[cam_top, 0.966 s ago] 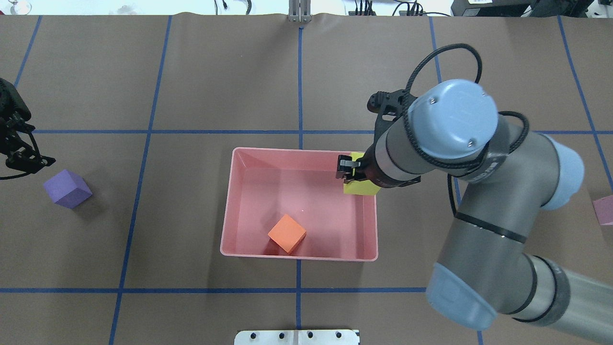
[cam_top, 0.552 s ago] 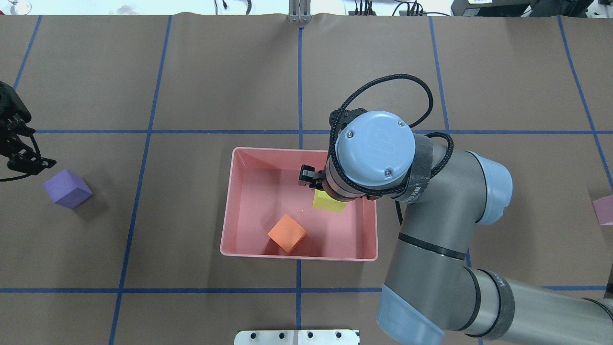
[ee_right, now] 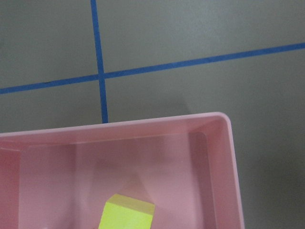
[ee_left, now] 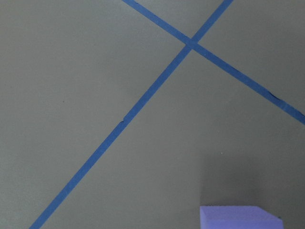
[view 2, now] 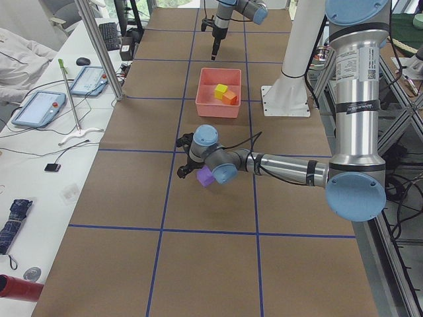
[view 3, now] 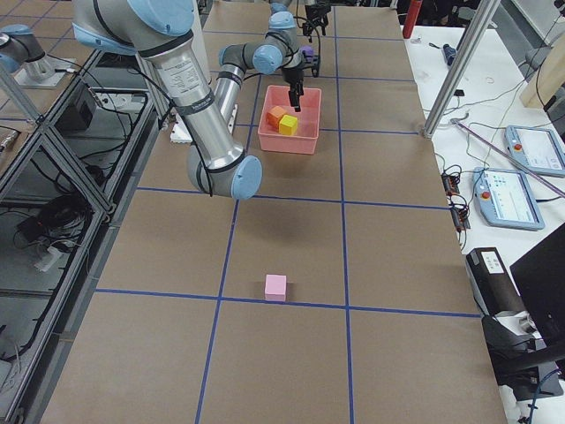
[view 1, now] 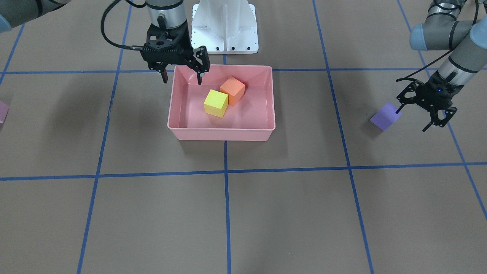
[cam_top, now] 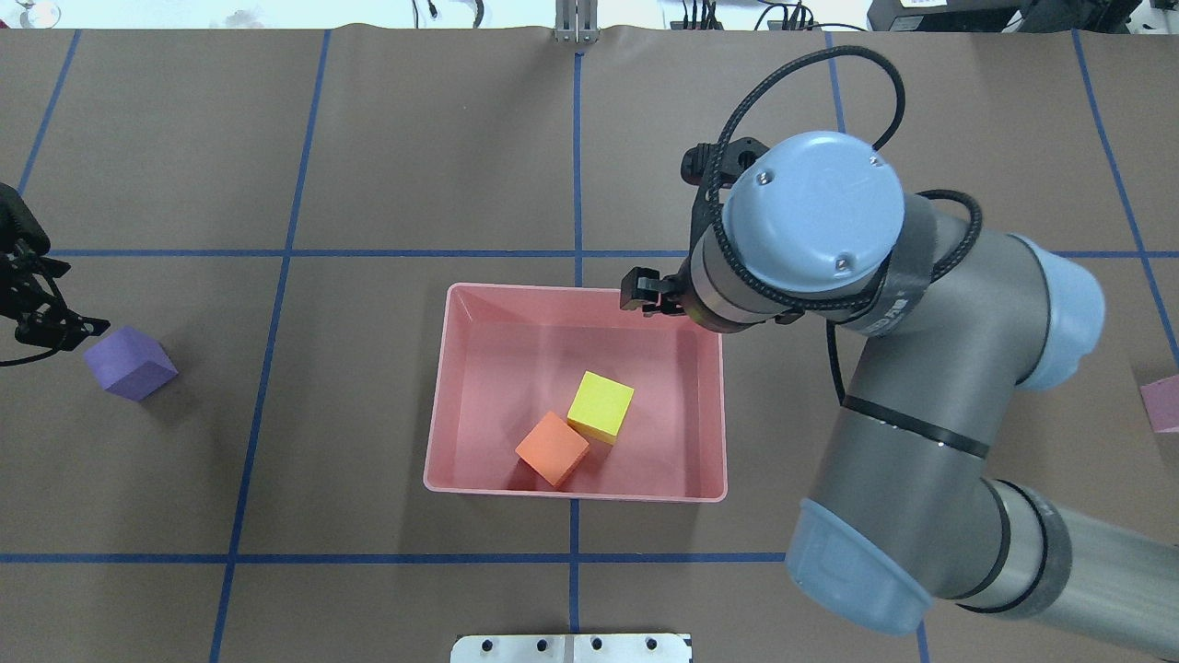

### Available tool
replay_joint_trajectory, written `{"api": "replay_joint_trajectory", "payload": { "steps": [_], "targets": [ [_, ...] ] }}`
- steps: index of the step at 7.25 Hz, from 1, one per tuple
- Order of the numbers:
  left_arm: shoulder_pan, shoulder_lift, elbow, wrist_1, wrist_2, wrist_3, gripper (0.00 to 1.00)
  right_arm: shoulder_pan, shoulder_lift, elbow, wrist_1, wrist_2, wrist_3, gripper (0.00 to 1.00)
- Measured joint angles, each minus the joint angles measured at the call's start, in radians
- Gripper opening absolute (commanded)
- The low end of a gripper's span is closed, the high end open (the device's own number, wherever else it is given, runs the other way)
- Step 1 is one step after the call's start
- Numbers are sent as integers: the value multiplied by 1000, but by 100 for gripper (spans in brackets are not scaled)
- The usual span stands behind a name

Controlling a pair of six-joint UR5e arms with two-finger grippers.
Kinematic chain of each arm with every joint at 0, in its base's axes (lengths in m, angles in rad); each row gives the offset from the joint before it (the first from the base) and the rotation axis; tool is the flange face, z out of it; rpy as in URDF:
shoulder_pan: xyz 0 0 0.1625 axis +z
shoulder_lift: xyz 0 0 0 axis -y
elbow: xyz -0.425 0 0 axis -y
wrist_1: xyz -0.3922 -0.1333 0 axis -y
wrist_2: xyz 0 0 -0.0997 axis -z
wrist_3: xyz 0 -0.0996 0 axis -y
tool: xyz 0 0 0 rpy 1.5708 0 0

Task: Place blocks into pink bin with both arms
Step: 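Grasp the purple cube with the left gripper while the right gripper withdraws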

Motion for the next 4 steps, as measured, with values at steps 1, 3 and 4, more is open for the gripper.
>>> {"api": "replay_joint_trajectory", "payload": {
  "steps": [1,3,4],
  "targets": [
    [23,5,9,-34,-2,-46,100,50,-15,14,-5,39,-58,100],
    [59,14,8,-61,-10,-93,100,127,-45,30,-5,110,-160,100],
    [70,24,7,-64,-13,-100,100,148,-59,33,-2,129,-197,100]
  ]
}}
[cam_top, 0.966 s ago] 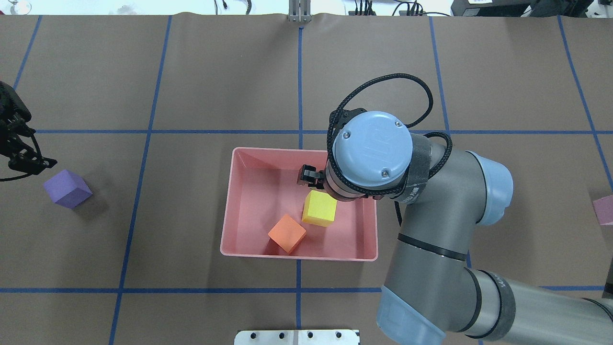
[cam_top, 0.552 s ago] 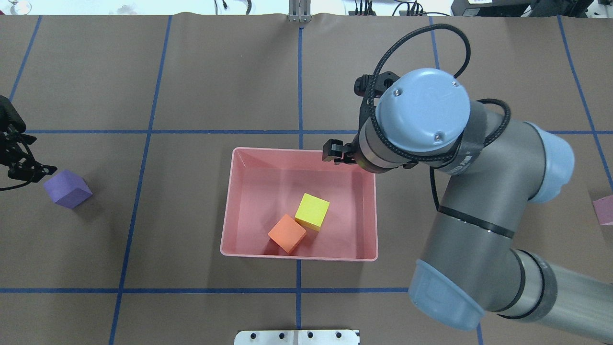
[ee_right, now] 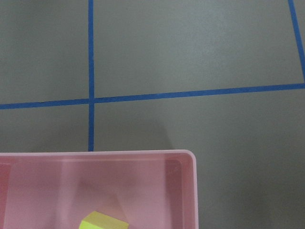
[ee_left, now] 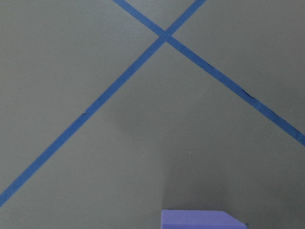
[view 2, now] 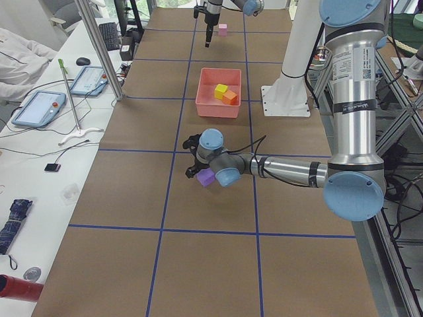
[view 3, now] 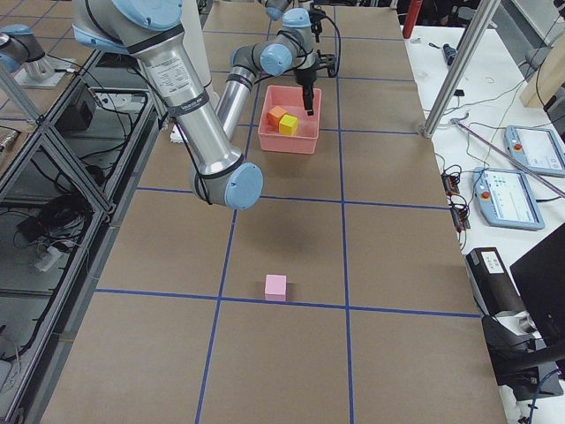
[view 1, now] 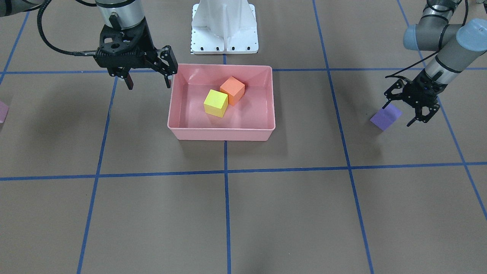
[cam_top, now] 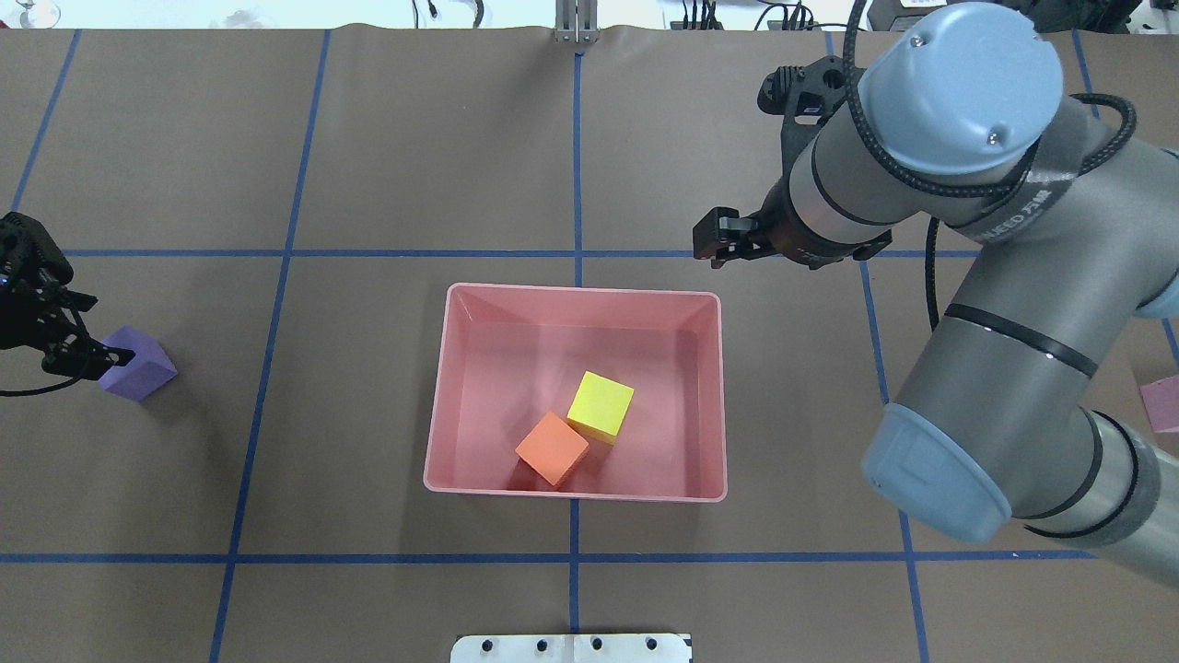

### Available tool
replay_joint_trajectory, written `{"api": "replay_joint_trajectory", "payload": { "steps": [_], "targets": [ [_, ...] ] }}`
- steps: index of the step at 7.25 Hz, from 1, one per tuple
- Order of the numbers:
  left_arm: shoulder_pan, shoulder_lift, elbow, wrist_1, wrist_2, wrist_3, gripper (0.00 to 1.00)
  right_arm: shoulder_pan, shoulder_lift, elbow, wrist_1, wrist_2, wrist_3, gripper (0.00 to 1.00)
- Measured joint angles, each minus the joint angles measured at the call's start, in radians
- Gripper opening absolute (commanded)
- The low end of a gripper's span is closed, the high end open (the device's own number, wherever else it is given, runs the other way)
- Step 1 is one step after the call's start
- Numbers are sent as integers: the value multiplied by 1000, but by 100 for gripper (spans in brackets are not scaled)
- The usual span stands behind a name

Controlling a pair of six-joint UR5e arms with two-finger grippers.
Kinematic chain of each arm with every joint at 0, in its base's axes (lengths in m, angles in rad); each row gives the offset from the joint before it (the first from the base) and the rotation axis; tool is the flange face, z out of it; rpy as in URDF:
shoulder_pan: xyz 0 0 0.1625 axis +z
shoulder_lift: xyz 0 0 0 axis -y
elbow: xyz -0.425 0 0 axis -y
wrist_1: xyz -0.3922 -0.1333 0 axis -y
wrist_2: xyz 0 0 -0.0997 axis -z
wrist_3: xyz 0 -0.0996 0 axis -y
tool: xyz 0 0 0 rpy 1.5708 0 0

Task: Place blocks into pink bin with both arms
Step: 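Grasp the purple cube with the left gripper while the right gripper withdraws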

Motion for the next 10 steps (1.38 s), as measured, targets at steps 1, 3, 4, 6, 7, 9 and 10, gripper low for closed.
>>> {"api": "replay_joint_trajectory", "payload": {
  "steps": [1,3,4,6,7,9,10],
  "targets": [
    [12,10,-1,-4,0,-3,100,19,-12,1,2,16,-31,100],
    [38,19,-2,-10,2,-20,100,57,-31,2,5,50,-83,100],
    [53,19,-2,-11,6,-35,100,76,-43,1,5,66,-115,100],
    [72,18,2,-11,21,-48,100,113,-76,-2,8,82,-207,100],
    [80,15,5,-10,35,-51,100,139,-92,-5,8,94,-262,100],
    [92,10,10,-9,58,-56,90,195,-125,-8,9,141,-356,100],
    [98,9,14,-8,66,-57,79,216,-139,-8,9,154,-394,100]
  ]
}}
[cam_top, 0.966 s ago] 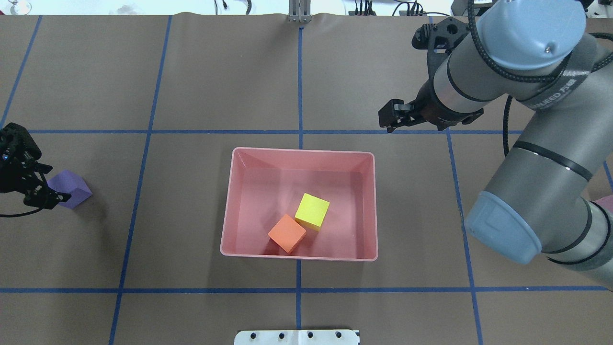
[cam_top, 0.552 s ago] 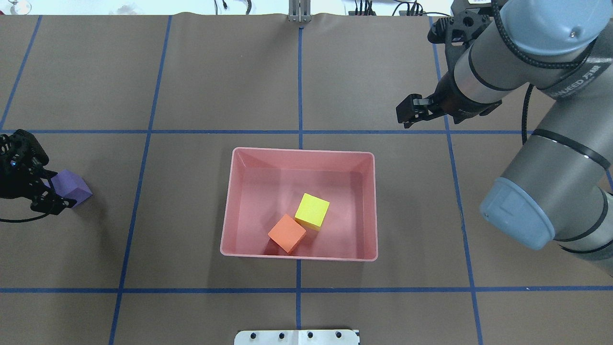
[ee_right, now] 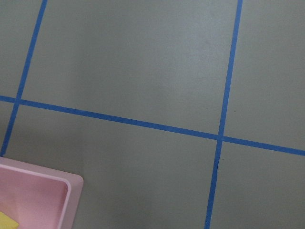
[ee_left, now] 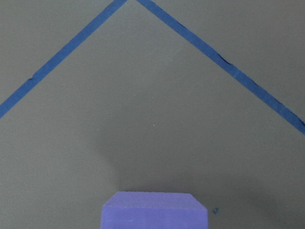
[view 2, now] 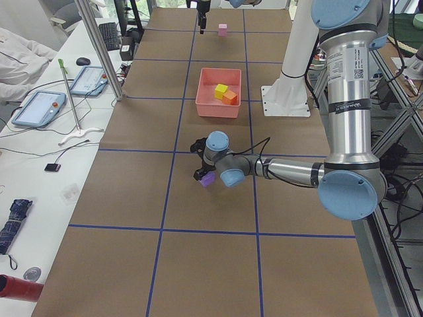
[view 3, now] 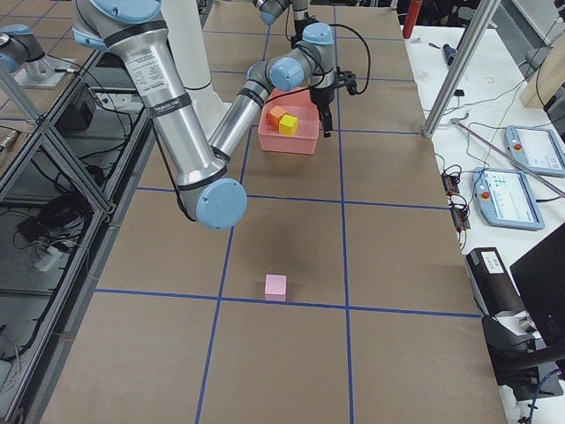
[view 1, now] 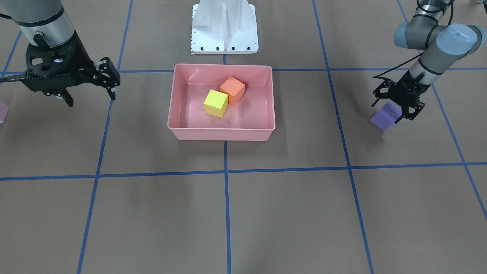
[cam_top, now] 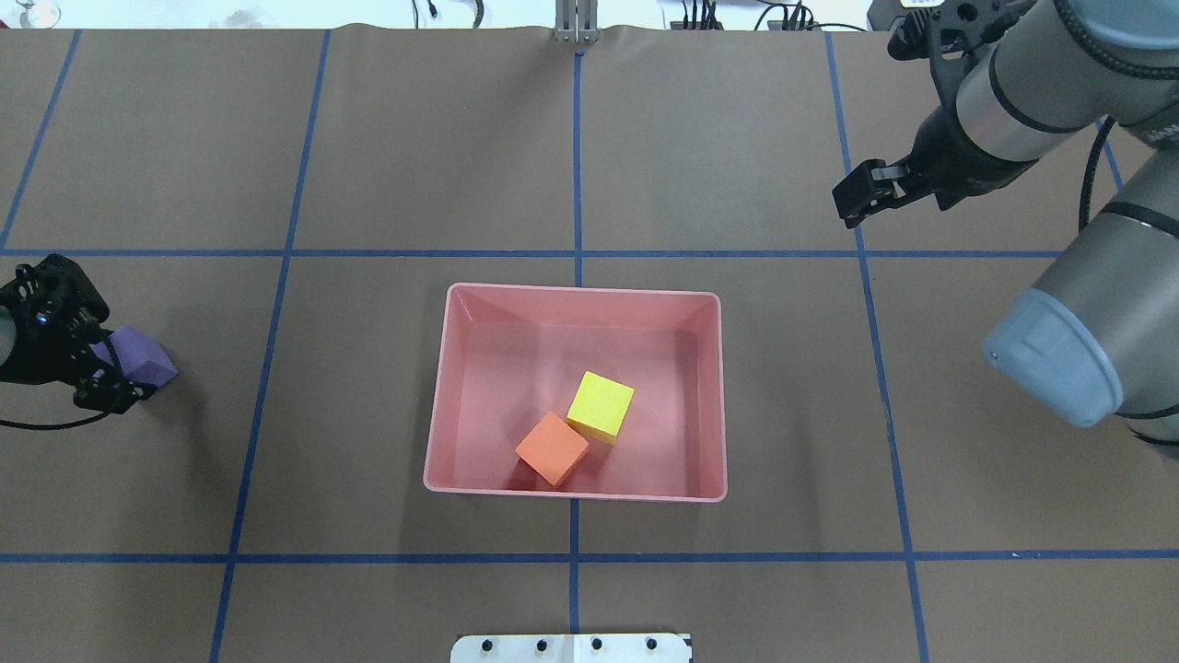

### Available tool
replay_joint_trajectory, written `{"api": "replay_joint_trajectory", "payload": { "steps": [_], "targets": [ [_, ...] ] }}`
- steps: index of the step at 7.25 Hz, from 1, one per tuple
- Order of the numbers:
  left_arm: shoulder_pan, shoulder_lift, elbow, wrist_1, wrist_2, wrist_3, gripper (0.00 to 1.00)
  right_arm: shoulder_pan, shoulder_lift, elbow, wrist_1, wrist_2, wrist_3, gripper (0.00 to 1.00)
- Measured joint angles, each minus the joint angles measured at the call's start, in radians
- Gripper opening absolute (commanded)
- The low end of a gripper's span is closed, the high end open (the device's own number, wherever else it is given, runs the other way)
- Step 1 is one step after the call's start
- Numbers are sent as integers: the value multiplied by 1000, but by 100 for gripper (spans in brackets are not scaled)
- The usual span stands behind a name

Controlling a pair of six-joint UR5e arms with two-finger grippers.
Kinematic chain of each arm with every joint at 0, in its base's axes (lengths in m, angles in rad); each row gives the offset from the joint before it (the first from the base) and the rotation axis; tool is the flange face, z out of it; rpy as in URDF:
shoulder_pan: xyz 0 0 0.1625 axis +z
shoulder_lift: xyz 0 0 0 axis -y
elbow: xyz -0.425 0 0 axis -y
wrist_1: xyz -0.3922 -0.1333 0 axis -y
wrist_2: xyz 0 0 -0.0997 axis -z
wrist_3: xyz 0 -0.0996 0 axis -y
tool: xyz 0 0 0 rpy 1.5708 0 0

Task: Place blocks into pink bin with both arms
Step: 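Grasp the purple cube with the left gripper while the right gripper withdraws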

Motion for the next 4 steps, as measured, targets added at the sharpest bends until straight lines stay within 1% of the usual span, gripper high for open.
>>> {"api": "replay_joint_trajectory", "payload": {
  "steps": [1,2,3,4],
  "targets": [
    [6,0,5,1,11,0,68,25,-17,0,0,17,-46,100],
    [12,-1,9,2,24,0,53,60,-35,-2,0,44,-105,100],
    [16,-3,10,3,32,0,44,106,-53,-7,0,83,-176,100],
    [17,-8,7,4,32,-1,41,161,-68,-24,0,126,-261,100]
  ]
}}
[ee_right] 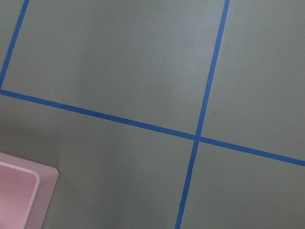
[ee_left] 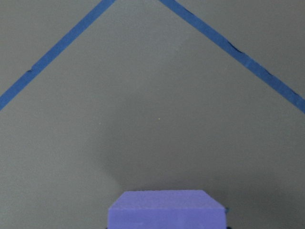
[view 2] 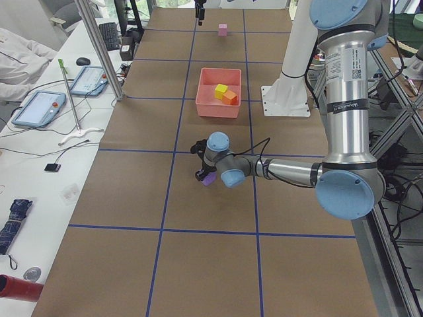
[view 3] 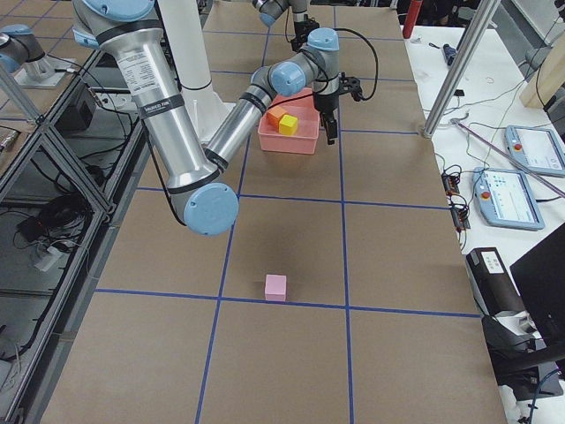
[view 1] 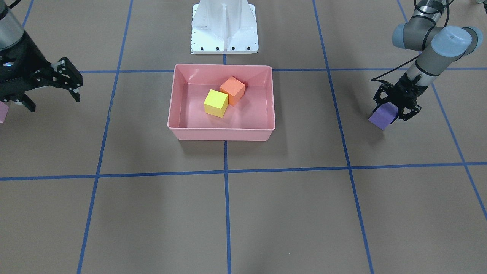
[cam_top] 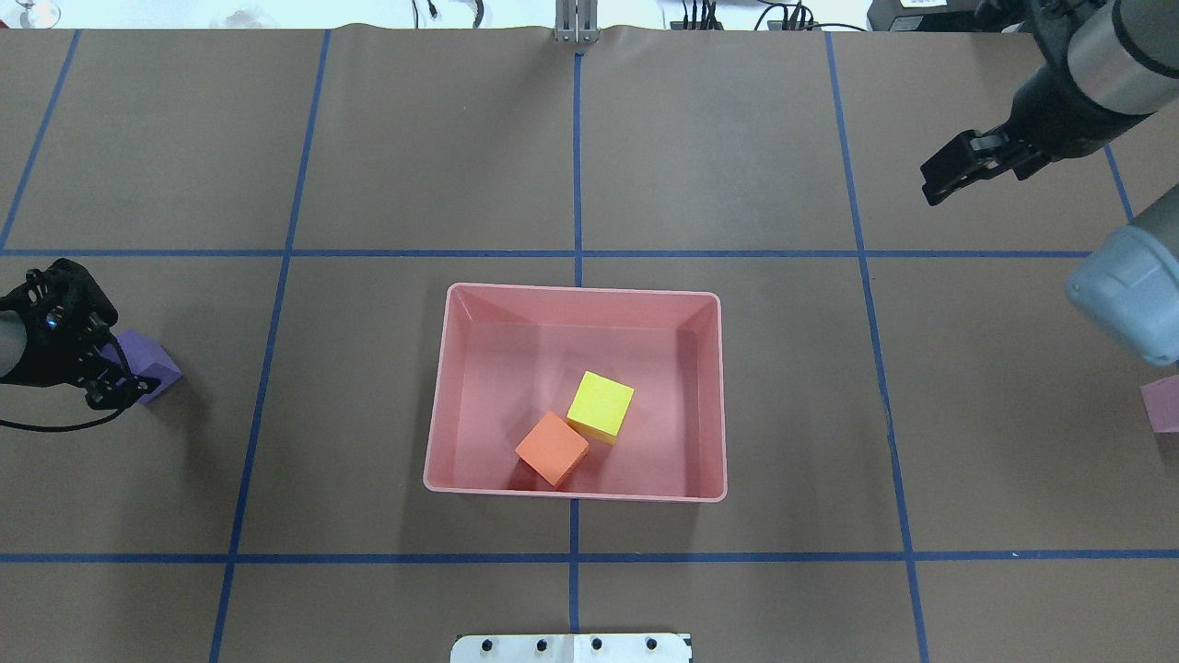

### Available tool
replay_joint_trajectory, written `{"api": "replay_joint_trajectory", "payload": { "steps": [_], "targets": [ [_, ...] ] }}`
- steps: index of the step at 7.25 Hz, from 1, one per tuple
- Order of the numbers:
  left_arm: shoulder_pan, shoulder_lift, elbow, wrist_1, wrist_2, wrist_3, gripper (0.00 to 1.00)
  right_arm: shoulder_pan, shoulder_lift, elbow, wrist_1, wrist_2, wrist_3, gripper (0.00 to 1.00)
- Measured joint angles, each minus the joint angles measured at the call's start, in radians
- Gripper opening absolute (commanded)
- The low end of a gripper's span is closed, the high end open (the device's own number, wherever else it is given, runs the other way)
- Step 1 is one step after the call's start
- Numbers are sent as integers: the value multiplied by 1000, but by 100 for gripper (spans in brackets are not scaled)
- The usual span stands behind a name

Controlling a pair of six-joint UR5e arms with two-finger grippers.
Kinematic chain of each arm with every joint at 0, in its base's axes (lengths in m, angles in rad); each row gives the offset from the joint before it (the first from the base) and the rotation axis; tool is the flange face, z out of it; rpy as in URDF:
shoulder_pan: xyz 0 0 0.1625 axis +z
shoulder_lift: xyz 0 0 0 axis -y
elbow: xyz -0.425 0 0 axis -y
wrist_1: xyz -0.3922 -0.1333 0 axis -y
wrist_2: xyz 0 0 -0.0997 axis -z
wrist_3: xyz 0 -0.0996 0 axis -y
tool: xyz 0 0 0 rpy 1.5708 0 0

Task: Place blocks into pink bin with both arms
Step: 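Grasp the purple cube with the left gripper while the right gripper withdraws, then carry the purple cube into the pink bin and release it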

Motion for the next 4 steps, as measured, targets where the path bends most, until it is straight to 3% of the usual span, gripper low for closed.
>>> {"api": "replay_joint_trajectory", "payload": {
  "steps": [2,4],
  "targets": [
    [-2,-27,-36,41,-39,-2,41,118,-24,-82,0,66,-210,100],
    [-6,-97,-203,292,-67,-28,41,210,-62,-164,0,102,-408,100]
  ]
}}
